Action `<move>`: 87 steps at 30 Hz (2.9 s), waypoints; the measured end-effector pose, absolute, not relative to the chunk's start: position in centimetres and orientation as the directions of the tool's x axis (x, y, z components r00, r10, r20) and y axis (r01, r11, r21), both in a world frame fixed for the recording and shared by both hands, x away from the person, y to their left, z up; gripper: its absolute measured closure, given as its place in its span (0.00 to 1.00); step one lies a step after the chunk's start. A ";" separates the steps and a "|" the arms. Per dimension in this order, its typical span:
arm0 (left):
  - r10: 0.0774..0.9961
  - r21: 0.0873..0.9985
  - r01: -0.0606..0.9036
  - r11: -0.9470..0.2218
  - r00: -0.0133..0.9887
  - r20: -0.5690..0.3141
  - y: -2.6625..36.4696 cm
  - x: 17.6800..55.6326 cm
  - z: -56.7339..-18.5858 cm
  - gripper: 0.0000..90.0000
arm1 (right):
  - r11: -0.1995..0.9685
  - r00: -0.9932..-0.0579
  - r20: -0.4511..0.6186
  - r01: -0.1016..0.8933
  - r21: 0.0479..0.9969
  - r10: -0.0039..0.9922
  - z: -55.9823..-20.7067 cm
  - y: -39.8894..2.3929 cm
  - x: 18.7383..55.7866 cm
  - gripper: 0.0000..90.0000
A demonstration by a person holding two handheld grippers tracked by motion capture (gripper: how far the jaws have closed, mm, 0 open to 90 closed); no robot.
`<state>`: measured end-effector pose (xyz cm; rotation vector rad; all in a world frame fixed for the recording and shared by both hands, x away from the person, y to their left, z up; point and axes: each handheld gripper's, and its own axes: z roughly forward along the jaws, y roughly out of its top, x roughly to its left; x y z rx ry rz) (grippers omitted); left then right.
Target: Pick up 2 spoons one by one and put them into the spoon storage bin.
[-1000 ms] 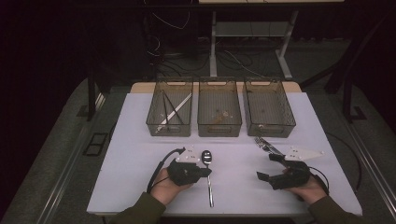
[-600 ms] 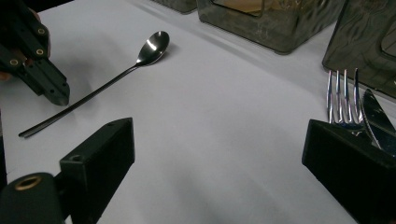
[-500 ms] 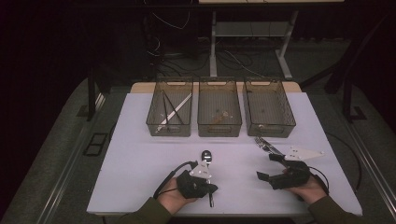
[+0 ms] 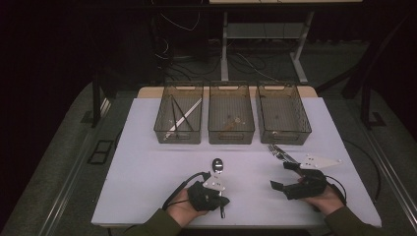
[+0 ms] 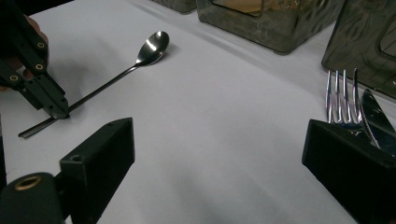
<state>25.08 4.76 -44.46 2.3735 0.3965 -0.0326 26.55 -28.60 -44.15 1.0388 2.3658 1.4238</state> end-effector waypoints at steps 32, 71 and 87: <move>0.402 0.591 0.352 -0.726 0.914 -0.050 9.5 24.5 -43.6 1.00 | 0.291 -0.736 0.184 0.466 0.835 0.651 -44.1 -28.6 26.6 0.11; 0.538 0.675 0.420 -0.607 0.842 -0.040 3.3 34.8 -44.2 1.00 | 0.295 -0.738 0.184 0.467 0.834 0.649 -44.2 -28.5 26.7 0.11; 0.504 0.673 0.395 -0.625 0.863 -0.038 1.4 34.9 -44.5 0.99 | 0.294 -0.739 0.186 0.467 0.834 0.648 -44.2 -28.5 26.7 0.11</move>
